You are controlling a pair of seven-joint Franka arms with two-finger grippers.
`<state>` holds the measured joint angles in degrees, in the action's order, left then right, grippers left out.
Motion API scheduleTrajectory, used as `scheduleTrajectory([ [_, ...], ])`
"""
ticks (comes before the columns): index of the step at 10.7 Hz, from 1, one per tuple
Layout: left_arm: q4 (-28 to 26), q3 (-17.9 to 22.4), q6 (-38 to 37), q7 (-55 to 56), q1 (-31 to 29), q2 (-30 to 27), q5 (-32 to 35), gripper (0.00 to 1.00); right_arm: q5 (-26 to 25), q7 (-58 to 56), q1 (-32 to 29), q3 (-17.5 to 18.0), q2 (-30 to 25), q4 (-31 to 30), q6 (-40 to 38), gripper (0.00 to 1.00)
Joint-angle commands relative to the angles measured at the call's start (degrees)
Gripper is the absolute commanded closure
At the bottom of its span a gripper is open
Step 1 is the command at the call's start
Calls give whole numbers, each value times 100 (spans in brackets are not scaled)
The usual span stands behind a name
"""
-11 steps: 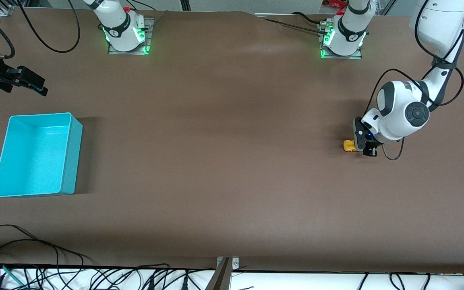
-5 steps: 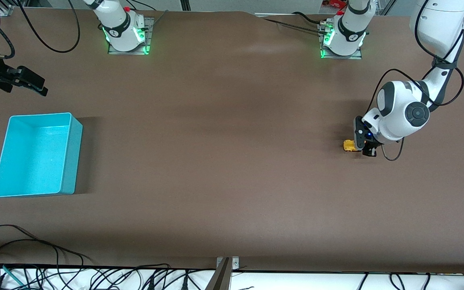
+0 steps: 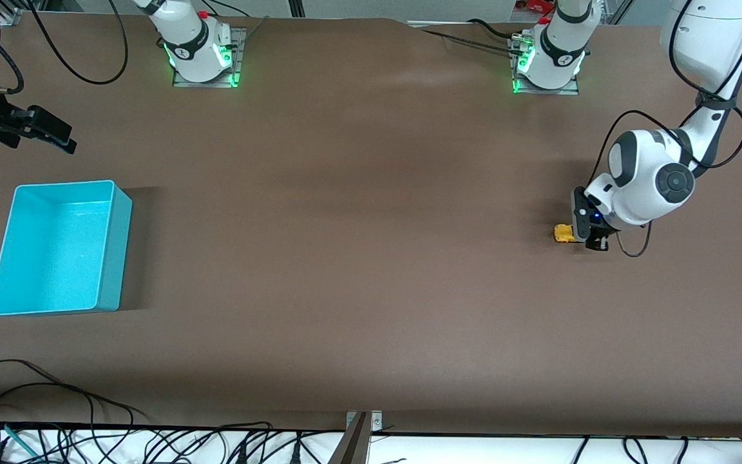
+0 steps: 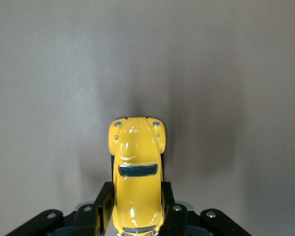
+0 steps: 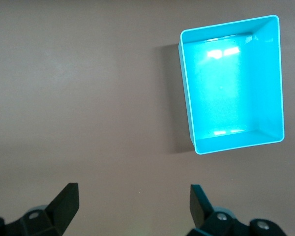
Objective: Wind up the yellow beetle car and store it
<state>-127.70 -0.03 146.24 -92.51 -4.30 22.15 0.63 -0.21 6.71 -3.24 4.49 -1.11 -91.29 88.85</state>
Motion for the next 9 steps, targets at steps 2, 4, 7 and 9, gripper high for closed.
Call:
scheduleTrajectory([
  [2, 140, -6, 36, -91, -378, 395, 86, 100, 92, 32, -10, 8, 32, 94, -17, 0],
  [4, 262, 117, 44, -388, -606, 517, 253, 100, 92, 32, -10, 8, 32, 94, -17, 0],
  [7, 534, 353, 45, -1241, -835, 746, 192, 100, 92, 32, -9, 8, 32, 94, -17, 0],
  [9, 562, 354, 44, -1287, -844, 755, 174, 100, 92, 32, -1, 8, 32, 94, -17, 0],
])
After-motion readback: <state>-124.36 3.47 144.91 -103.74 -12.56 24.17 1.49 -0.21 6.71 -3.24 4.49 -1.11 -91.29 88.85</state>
